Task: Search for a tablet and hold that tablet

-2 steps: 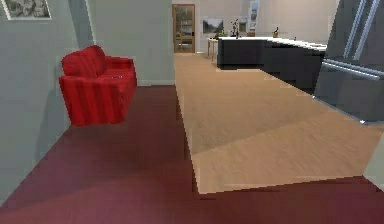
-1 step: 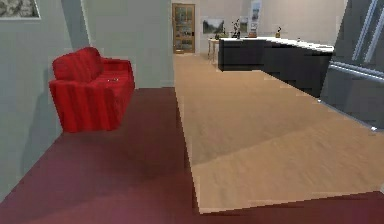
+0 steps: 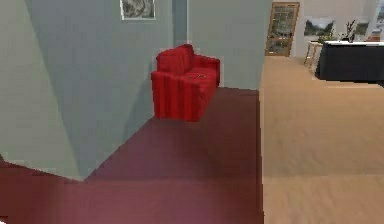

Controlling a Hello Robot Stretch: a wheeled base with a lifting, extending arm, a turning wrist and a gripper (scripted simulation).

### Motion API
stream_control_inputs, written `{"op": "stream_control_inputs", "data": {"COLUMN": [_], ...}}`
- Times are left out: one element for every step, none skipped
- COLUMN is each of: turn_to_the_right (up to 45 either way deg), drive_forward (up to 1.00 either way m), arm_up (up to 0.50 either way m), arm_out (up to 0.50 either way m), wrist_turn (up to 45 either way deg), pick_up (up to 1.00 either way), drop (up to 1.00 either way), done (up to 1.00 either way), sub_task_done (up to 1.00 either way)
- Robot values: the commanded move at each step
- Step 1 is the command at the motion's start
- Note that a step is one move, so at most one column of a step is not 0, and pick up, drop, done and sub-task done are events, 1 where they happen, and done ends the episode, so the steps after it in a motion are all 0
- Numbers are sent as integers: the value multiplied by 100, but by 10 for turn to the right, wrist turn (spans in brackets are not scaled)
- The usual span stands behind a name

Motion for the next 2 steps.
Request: {"op": "stream_control_inputs", "data": {"turn_to_the_right": [0,-450], "drive_forward": [55,0], "arm_up": [0,0], "arm_out": [0,0], "wrist_turn": [0,0], "pick_up": [0,0], "drop": [0,0], "done": [0,0], "sub_task_done": [0,0]}}
